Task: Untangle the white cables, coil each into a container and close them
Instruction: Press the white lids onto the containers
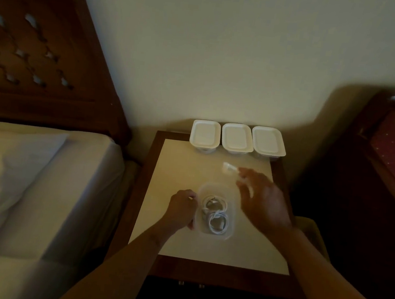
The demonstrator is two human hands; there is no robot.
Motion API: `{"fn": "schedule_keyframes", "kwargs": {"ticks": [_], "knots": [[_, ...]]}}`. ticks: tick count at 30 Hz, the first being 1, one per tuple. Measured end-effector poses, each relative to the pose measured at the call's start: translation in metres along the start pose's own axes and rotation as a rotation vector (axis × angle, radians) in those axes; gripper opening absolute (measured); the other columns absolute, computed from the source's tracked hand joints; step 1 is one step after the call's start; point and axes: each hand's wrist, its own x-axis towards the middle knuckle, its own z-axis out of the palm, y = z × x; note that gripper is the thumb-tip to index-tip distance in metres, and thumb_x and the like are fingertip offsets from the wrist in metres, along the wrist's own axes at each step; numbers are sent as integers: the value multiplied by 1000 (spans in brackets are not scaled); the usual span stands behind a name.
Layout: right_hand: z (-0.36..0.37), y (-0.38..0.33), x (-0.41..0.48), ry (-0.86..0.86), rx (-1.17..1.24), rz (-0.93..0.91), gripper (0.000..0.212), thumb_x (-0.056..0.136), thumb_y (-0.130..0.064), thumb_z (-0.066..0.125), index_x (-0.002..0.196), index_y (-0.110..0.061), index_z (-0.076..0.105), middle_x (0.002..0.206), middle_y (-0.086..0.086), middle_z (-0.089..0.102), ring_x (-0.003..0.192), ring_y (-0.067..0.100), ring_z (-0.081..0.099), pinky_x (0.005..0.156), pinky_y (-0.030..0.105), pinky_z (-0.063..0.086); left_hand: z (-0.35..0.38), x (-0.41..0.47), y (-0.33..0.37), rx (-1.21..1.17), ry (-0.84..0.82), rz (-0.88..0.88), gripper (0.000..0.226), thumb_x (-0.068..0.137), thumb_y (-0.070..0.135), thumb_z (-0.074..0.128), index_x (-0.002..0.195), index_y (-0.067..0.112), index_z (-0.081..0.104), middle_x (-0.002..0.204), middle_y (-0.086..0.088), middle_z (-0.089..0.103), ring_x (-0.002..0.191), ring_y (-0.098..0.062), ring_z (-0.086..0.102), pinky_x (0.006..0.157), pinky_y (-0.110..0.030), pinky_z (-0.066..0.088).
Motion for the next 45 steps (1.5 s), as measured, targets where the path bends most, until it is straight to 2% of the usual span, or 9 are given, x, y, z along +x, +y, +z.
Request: {"fn": "schedule_keyframes", "kwargs": {"ticks": [4, 16, 21, 27, 32, 34, 38, 41, 45], "knots": [[28, -16, -44, -204, -295, -323, 46, 62, -6, 90, 107, -11, 77, 124, 14, 72, 111, 33, 71, 90, 47, 60, 0, 0, 1, -119, -33, -57, 11, 97, 9, 59, 104, 2, 64, 89, -19, 71, 59, -38, 72, 46, -43, 59], [50, -3, -75, -502, -320, -375, 52, 71, -17, 87, 120, -23, 70, 141, 8, 63, 133, 34, 56, 108, 48, 46, -7, 4, 6, -167, -99, -125, 15, 95, 3, 49, 102, 7, 61, 92, -25, 70, 68, -42, 73, 48, -43, 59], [51, 5, -73, -616, -282, -400, 49, 96, -14, 61, 144, -19, 50, 164, 10, 32, 154, 36, 20, 119, 49, 9, -6, 6, 10, -159, -113, -128, 23, 101, 11, 41, 111, 1, 60, 101, -23, 68, 76, -40, 71, 52, -43, 61], [46, 4, -69, -634, -240, -341, 33, 100, -24, 58, 132, -19, 62, 156, 8, 47, 148, 35, 36, 111, 54, 39, -2, 6, 15, 1, -32, -59, 16, 97, 15, 54, 106, 4, 60, 108, -20, 64, 97, -41, 66, 78, -60, 61], [54, -2, -59, -362, -129, -180, 32, 92, -27, 71, 123, -19, 65, 126, 2, 64, 113, 22, 63, 84, 42, 62, 2, 10, 15, 145, 24, 39, 9, 97, 12, 53, 100, 5, 58, 99, -12, 62, 88, -31, 65, 69, -51, 63], [61, -2, -55, -385, -145, -40, 54, 96, -48, 56, 139, -16, 50, 143, 9, 49, 127, 28, 49, 102, 49, 53, 6, 12, 14, 248, 36, 100, 9, 98, 16, 51, 99, 10, 57, 97, -9, 62, 84, -26, 64, 66, -45, 63], [76, 14, -51, -507, -259, 20, 101, 94, -76, 22, 161, -4, -2, 168, 18, -18, 155, 33, -18, 125, 45, -1, 24, 14, -2, 743, 21, 291, 47, 99, 30, 58, 138, 13, 40, 133, -11, 51, 105, -30, 62, 89, -46, 55], [83, 24, -46, -551, -275, -12, 106, 92, -80, 17, 159, -3, -10, 166, 16, -22, 153, 28, -25, 127, 42, -3, 34, 20, -16, 873, 1, 489, 110, 85, 44, 78, 161, 10, 5, 164, -12, 20, 140, -32, 38, 109, -48, 43], [86, 30, -40, -563, -273, -76, 106, 92, -77, 25, 160, -2, -5, 168, 17, -14, 154, 28, -19, 124, 37, -10, 35, 29, -26, 854, -57, 563, 104, 94, 51, 62, 163, 9, -4, 172, -11, 3, 158, -31, 6, 127, -50, 16]]}}
